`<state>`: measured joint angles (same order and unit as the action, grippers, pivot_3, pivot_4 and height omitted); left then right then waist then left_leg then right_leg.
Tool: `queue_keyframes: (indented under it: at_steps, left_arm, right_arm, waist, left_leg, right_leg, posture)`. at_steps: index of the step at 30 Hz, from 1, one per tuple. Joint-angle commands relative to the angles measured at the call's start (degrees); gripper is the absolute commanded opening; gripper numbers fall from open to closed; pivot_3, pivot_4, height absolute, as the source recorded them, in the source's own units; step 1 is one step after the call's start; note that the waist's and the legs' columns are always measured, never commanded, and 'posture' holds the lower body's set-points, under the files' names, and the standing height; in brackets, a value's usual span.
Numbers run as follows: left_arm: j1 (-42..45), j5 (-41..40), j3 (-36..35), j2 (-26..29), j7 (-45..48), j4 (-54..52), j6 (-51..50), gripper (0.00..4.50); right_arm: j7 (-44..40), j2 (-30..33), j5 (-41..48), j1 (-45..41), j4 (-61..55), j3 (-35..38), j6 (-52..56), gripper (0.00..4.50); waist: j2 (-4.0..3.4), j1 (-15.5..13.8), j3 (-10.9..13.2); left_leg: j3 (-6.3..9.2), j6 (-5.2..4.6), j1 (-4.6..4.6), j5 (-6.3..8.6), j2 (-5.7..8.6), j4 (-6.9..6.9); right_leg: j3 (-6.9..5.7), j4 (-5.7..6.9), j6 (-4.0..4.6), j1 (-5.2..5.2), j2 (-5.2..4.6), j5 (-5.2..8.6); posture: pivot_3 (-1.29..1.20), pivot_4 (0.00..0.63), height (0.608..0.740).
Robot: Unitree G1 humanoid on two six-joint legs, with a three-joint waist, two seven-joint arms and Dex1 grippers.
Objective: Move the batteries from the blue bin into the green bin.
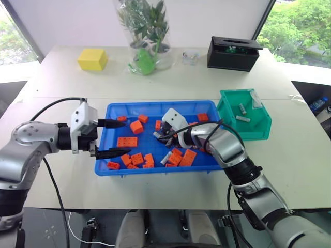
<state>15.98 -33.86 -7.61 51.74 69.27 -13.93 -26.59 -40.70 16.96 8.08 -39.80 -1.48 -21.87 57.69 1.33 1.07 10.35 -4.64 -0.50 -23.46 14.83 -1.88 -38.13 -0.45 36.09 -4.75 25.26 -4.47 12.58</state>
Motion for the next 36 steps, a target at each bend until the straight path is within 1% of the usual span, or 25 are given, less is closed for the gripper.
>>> queue_keyframes:
  at_steps: [1, 3, 6, 8, 9, 10, 12, 15, 18, 19, 20, 23, 24, 27, 30, 32, 36]
  left_arm:
    - [0.6, 0.0, -2.2, -1.6, -1.4, 0.9, 2.9, 4.5]
    - [0.2, 0.5, -2.0, -2.4, -1.5, 1.4, 4.0, 4.5]
    - [-0.4, 0.6, -1.9, -3.0, -1.5, 1.8, 4.7, 4.5]
    - [-0.8, 0.4, -2.0, -3.6, -1.7, 1.8, 4.9, 4.5]
    - [-1.1, 0.4, -2.0, -3.9, -1.9, 2.1, 5.0, 4.5]
    - [-1.3, 0.4, -2.1, -4.2, -1.9, 2.3, 5.2, 4.5]
    - [-1.7, 1.0, -2.0, -4.5, -1.8, 3.0, 6.1, 4.5]
    - [-1.7, 1.2, -1.5, -5.1, -2.1, 3.3, 6.5, 4.5]
    - [-1.1, 1.0, -1.3, -5.3, -2.2, 3.4, 6.4, 4.5]
    - [-0.7, 1.0, -1.2, -5.4, -2.3, 3.5, 6.4, 4.5]
    - [-0.1, 1.0, -1.0, -5.5, -2.4, 3.8, 6.4, 4.5]
    - [1.2, 1.1, -0.8, -5.7, -2.4, 4.3, 6.1, 4.5]
    - [1.6, 1.1, -0.8, -5.7, -2.4, 4.4, 6.0, 4.5]
    - [2.2, 0.8, -0.8, -5.5, -2.5, 3.8, 5.4, 4.5]
    - [2.3, 0.5, -0.9, -5.4, -2.7, 3.3, 5.1, 4.5]
    - [2.0, 0.4, -1.0, -5.4, -2.8, 2.7, 4.9, 4.5]
    - [1.5, 0.3, -1.2, -5.5, -3.5, 1.5, 4.5, 4.5]
  right_arm:
    - [-1.9, 2.3, 3.2, -0.3, -4.5, 3.1, 2.7, 0.08]
    - [-2.1, 4.3, 5.3, -1.6, -6.7, 7.2, 4.7, 0.08]
    - [-1.5, 9.1, 7.2, -4.0, -8.4, 14.6, 7.0, 0.08]
    - [-1.1, 13.9, 8.2, -5.1, -8.3, 20.3, 8.5, 0.08]
    - [-1.1, 17.6, 8.1, -5.1, -7.4, 23.5, 8.7, 0.08]
    - [-1.0, 20.0, 8.3, -4.9, -6.9, 25.5, 8.8, 0.08]
    - [-0.8, 23.9, 8.4, -4.0, -5.8, 27.7, 8.2, 0.08]
    - [-0.6, 30.8, 7.1, 0.0, -2.2, 31.4, 5.9, 0.08]
    - [0.0, 32.8, 7.4, 2.6, -1.1, 32.0, 4.6, 0.08]
    - [0.2, 32.8, 7.7, 3.1, -0.7, 32.2, 4.5, 0.58]
    - [0.4, 33.0, 7.2, 3.5, -0.2, 31.7, 3.5, 1.14]
    - [-1.2, 34.1, 5.8, 2.6, 0.8, 28.4, -1.2, 2.43]
    - [-2.3, 34.5, 5.5, 1.7, 1.2, 27.3, -3.3, 3.01]
    - [-8.8, 35.4, 5.7, -3.7, 2.0, 22.6, -9.5, 3.01]
    - [-16.9, 35.0, 7.2, -8.2, 0.5, 17.4, -12.3, 3.01]
    - [-22.7, 33.7, 7.9, -10.6, -1.5, 12.7, -13.9, 3.01]
    - [-30.9, 27.9, 6.7, -14.3, -3.8, 2.3, -18.3, 3.01]
  waist:
    - [0.0, -0.1, 0.0]
    - [-0.01, -0.1, 0.0]
    - [-0.01, -0.2, 0.0]
    - [-0.02, -0.3, 0.0]
    - [-0.02, -0.4, 0.0]
    - [-0.02, -0.6, 0.0]
    - [-0.01, -0.4, 0.0]
    - [0.01, -0.3, 0.0]
    - [-0.01, 0.1, 0.0]
    - [-0.01, 0.2, 0.0]
    - [-0.02, 0.3, 0.1]
    - [-0.02, 0.1, 0.1]
    - [-0.03, 0.1, 0.1]
    - [-0.08, 0.2, 0.1]
    - [-0.1, 0.2, 0.1]
    - [-0.09, 0.0, 0.1]
    - [-0.07, 0.1, 0.1]
  left_leg:
    - [0.0, 0.0, 0.0, 0.0, 0.0, 0.0]
    - [0.0, 0.0, -0.04, 0.0, 0.01, 0.0]
    - [-0.01, 0.0, -0.1, 0.0, 0.01, 0.0]
    - [-0.02, 0.0, -0.11, 0.0, 0.03, 0.0]
    - [-0.02, -0.01, -0.11, 0.01, 0.02, 0.01]
    - [-0.01, -0.01, -0.13, 0.01, 0.02, 0.01]
    - [-0.01, -0.06, -0.15, 0.04, 0.03, 0.03]
    - [-0.05, -0.08, -0.15, 0.06, 0.02, 0.06]
    - [-0.1, -0.09, -0.14, 0.06, 0.02, 0.06]
    - [-0.14, -0.09, -0.12, 0.05, 0.02, 0.06]
    - [-0.15, -0.09, -0.1, 0.05, 0.01, 0.06]
    - [-0.14, -0.1, -0.09, 0.05, 0.01, 0.04]
    - [-0.14, -0.1, -0.09, 0.05, 0.01, 0.04]
    - [-0.17, -0.1, -0.1, 0.05, 0.02, 0.04]
    - [-0.18, -0.1, -0.11, 0.05, 0.01, 0.05]
    - [-0.1, -0.1, -0.11, 0.05, -0.02, 0.06]
    - [-0.09, -0.11, -0.12, 0.06, -0.03, 0.06]
  right_leg:
    - [0.0, 0.0, 0.0, 0.0, -0.01, 0.0]
    - [0.0, -0.01, -0.01, 0.02, -0.02, 0.0]
    - [0.0, -0.05, -0.01, 0.06, -0.04, 0.0]
    - [0.0, -0.06, -0.01, 0.08, -0.08, 0.0]
    - [-0.01, -0.08, -0.01, 0.07, -0.09, 0.0]
    - [-0.02, -0.11, 0.0, 0.07, -0.09, 0.0]
    - [-0.03, -0.17, 0.02, 0.06, -0.11, 0.01]
    - [-0.03, -0.25, 0.02, 0.07, -0.09, 0.01]
    - [0.0, -0.28, 0.02, 0.07, -0.09, 0.01]
    - [0.05, -0.27, 0.02, 0.09, -0.07, 0.01]
    - [0.07, -0.26, 0.01, 0.09, -0.04, 0.01]
    - [0.07, -0.23, 0.01, 0.09, -0.03, 0.01]
    - [0.07, -0.23, 0.01, 0.09, -0.03, 0.01]
    - [0.09, -0.26, -0.01, 0.09, -0.04, 0.01]
    - [0.11, -0.25, -0.01, 0.13, -0.02, 0.01]
    - [0.06, -0.23, -0.02, 0.11, 0.02, 0.0]
    - [0.05, -0.21, -0.03, 0.1, 0.01, 0.0]
  posture:
    - [0.0, 0.15, 0.736]
    - [0.0, 0.15, 0.736]
    - [0.0, 0.15, 0.736]
    - [0.0, 0.15, 0.736]
    - [0.0, 0.15, 0.736]
    - [0.0, 0.15, 0.736]
    - [0.0, 0.15, 0.736]
    - [0.0, 0.15, 0.736]
    - [0.0, 0.15, 0.736]
    - [0.0, 0.15, 0.736]
    - [0.0, 0.15, 0.736]
    - [0.0, 0.15, 0.736]
    - [0.0, 0.15, 0.736]
    - [0.0, 0.15, 0.736]
    - [0.0, 0.15, 0.736]
    - [0.0, 0.15, 0.736]
    - [0.0, 0.15, 0.736]
